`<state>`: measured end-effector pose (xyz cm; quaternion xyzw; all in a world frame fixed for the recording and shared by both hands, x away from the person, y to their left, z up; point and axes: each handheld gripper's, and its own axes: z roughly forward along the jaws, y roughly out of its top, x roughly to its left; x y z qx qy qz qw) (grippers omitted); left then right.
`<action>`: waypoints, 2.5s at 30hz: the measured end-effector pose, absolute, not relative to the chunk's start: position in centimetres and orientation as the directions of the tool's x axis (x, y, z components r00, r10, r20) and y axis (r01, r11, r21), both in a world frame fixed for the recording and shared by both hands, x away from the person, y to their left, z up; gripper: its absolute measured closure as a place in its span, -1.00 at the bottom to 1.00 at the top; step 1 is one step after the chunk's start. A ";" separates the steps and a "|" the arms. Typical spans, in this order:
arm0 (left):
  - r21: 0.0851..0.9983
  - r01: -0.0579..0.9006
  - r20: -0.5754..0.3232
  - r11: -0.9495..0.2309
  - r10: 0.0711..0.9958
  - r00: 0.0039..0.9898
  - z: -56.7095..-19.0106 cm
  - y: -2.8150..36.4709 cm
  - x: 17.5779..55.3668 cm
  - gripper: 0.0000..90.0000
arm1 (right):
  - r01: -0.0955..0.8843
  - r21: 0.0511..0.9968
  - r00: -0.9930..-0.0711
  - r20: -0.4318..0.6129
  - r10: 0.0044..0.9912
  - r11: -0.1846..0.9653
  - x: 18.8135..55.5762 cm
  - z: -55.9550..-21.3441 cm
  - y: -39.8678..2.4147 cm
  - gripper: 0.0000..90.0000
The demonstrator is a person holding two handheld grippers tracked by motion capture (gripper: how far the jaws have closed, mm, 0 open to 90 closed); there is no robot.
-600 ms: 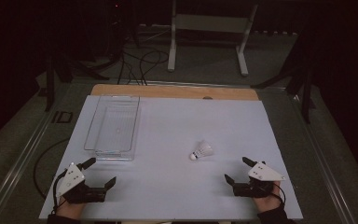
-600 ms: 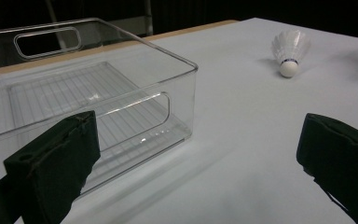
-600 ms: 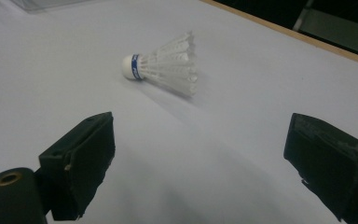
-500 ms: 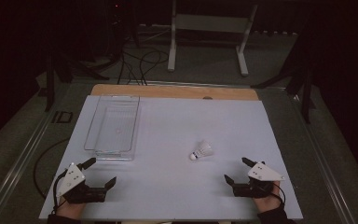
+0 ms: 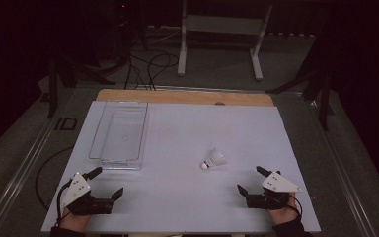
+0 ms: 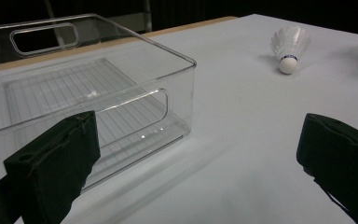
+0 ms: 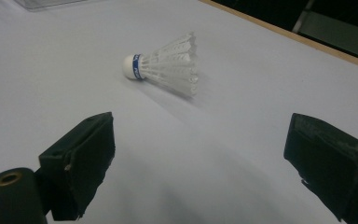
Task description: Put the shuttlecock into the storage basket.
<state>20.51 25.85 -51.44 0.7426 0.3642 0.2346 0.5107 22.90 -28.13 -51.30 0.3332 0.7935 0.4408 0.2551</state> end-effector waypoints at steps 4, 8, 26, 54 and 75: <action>0.929 0.299 -0.017 -0.218 0.781 0.624 -51.3 25.8 20.5 -1.00 | 0.300 0.871 -0.645 -0.115 0.755 0.389 22.9 -51.3 -28.1 -0.81; 0.929 0.303 -0.027 -0.210 0.782 0.623 -51.1 25.8 20.5 -1.00 | 0.296 0.875 -0.643 -0.114 0.757 0.383 22.8 -51.2 -28.1 -0.81; 0.902 0.341 -0.026 -0.266 0.753 0.658 -47.4 24.6 20.8 -1.00 | 0.276 0.884 -0.632 -0.129 0.764 0.378 22.6 -50.9 -27.9 -0.81; 0.751 0.458 -0.006 -0.475 0.689 0.725 -45.7 22.4 22.5 -1.00 | 0.270 0.884 -0.639 -0.132 0.757 0.382 22.5 -50.9 -27.8 -0.81; 0.543 0.531 -0.015 -0.651 0.624 0.781 -46.8 20.9 23.7 -1.00 | 0.273 0.877 -0.650 -0.135 0.748 0.395 22.6 -51.0 -27.6 -0.81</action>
